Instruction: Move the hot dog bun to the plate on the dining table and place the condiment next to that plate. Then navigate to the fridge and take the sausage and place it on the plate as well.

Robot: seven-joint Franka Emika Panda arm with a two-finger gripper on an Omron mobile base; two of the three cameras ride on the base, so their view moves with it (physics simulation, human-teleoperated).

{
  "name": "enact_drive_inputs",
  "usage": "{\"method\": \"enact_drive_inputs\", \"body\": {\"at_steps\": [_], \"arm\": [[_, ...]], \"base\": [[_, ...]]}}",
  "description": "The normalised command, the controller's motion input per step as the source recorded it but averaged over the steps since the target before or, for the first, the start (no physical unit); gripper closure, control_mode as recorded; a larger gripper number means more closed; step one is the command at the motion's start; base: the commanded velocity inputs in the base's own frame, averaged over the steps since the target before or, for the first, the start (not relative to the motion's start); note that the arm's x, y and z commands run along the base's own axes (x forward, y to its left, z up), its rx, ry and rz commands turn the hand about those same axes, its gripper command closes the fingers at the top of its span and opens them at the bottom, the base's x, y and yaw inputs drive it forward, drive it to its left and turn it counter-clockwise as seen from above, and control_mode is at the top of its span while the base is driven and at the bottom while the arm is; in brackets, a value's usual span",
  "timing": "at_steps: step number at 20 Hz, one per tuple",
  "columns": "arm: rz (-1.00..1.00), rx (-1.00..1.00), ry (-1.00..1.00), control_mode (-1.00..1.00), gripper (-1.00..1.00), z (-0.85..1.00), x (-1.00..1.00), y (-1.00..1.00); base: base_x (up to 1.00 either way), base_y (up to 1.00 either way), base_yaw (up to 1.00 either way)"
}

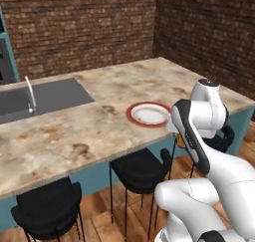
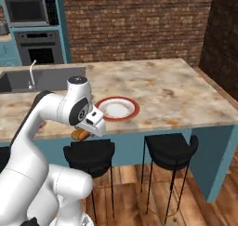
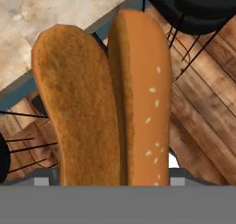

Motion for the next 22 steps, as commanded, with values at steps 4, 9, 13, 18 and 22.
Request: {"method": "enact_drive_inputs", "body": {"at_steps": [4,9,13,18,22], "arm": [[0.00,0.00,0.00,1.00,1.00,0.00,0.00,0.00],[0.00,0.00,0.00,1.00,1.00,0.00,0.00,0.00],[0.00,0.00,0.00,1.00,1.00,0.00,0.00,0.00],[0.00,0.00,0.00,1.00,1.00,0.00,0.00,0.00],[0.00,0.00,0.00,1.00,1.00,0.00,0.00,0.00]], "base": [[0.29,-0.64,0.53],[0.30,-0.60,0.55],[0.45,-0.64,0.50],[0.94,-0.62,0.02],[0.81,-0.41,0.00]]}}
